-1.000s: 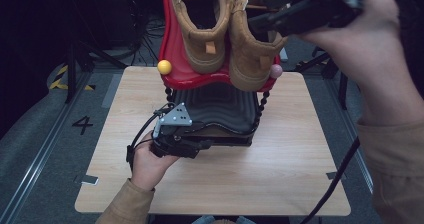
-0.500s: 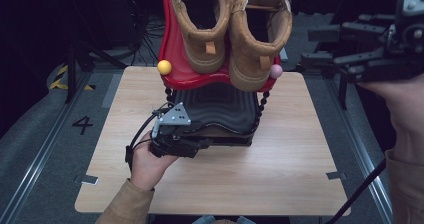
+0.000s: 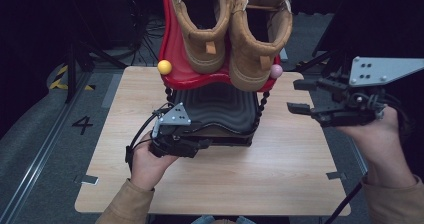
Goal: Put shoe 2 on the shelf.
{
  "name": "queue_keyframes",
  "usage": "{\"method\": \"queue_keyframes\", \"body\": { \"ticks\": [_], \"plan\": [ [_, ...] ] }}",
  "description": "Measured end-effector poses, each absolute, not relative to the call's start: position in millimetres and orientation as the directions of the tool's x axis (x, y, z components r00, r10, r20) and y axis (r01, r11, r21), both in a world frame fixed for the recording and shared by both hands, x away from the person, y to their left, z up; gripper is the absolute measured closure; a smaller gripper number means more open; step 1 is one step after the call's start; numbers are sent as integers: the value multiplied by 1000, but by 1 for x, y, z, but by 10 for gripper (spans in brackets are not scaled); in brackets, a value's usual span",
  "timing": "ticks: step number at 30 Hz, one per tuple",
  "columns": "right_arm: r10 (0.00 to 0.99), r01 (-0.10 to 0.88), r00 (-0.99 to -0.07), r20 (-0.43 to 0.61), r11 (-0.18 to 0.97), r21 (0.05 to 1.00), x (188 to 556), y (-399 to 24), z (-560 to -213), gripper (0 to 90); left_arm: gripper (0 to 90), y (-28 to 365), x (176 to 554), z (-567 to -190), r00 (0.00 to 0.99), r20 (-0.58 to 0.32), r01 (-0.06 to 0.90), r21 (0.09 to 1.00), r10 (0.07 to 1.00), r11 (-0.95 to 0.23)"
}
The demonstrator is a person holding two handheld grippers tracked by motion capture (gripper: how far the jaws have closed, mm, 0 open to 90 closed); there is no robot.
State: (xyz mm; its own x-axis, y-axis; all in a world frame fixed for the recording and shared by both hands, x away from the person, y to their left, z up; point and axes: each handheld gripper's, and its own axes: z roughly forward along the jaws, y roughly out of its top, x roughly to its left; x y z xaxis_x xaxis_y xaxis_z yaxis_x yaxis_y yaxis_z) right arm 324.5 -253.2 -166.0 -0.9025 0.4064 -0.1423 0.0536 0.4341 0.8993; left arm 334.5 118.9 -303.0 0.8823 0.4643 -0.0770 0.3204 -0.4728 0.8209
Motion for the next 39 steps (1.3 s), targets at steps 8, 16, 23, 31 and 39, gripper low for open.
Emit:
{"method": "queue_keyframes", "body": {
  "ticks": [8, 16, 23, 31, 39],
  "plan": [
    [393, 87, -914, -99, 429, 899, 333, -248, -222, 419, 368, 120, 334, -304, 880, -78, 325, 818, 469, -475],
    [393, 179, -919, 0, 418, 891, 346, -242, -279, 420, 367, 122, 333, -307, 873, -80, 339, 810, 481, -479],
    [392, 257, -918, 54, 487, 835, 359, -224, -326, 430, 367, 127, 330, -311, 861, -79, 354, 803, 503, -480],
    [382, 309, -921, 81, 587, 749, 368, -203, -366, 440, 365, 128, 332, -317, 856, -79, 370, 784, 510, -498],
    [419, 398, -900, 123, 673, 624, 378, -193, -401, 498, 363, 129, 333, -317, 856, -81, 371, 784, 510, -497]
  ]
}}
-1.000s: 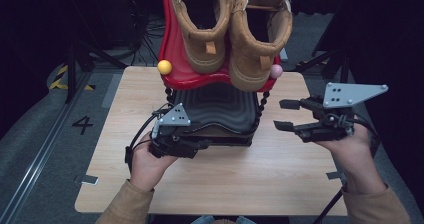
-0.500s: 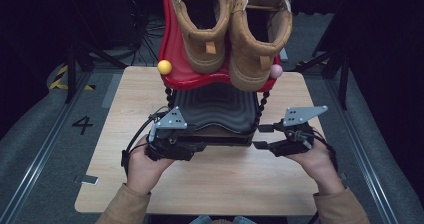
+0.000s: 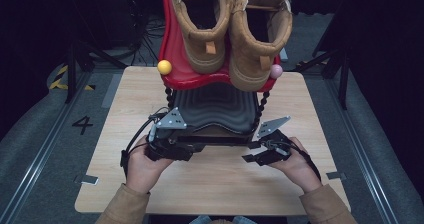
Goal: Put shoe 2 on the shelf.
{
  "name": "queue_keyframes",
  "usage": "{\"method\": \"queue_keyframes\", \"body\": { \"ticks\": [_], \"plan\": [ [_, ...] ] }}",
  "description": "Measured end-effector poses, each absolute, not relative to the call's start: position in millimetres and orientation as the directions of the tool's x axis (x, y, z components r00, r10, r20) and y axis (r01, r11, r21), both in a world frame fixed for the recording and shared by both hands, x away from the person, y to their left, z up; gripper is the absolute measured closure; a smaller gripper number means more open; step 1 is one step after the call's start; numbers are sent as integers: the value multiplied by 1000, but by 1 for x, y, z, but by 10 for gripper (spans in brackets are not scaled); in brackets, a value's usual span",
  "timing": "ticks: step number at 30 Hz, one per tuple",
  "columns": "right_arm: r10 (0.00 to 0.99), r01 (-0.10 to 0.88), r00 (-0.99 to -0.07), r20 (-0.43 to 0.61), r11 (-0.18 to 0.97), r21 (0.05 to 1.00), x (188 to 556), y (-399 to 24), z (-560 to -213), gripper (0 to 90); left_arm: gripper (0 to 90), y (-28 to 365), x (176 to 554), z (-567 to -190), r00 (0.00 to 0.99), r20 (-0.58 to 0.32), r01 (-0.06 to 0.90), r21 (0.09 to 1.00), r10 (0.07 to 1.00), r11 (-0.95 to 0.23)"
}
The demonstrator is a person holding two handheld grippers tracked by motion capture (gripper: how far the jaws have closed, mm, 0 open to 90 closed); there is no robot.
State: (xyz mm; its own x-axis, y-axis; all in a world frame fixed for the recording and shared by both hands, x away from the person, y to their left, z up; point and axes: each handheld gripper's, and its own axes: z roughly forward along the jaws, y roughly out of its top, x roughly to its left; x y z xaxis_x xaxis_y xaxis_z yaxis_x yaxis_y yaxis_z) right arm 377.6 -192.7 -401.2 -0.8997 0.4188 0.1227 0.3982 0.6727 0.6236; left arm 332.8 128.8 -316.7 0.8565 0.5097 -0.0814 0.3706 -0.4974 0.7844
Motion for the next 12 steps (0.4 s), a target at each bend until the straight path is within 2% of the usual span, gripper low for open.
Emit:
{"method": "queue_keyframes", "body": {
  "ticks": [3, 9, 12],
  "plan": [
    [433, 435, -891, 134, 737, 518, 381, -185, -415, 518, 363, 129, 332, -316, 856, -79, 368, 788, 511, -494],
    [431, 434, -895, 115, 781, 449, 380, -180, -423, 513, 355, 132, 334, -316, 856, -75, 369, 781, 511, -503],
    [428, 433, -896, 118, 785, 443, 380, -181, -424, 500, 351, 132, 335, -317, 853, -78, 374, 782, 517, -499]
  ]
}}
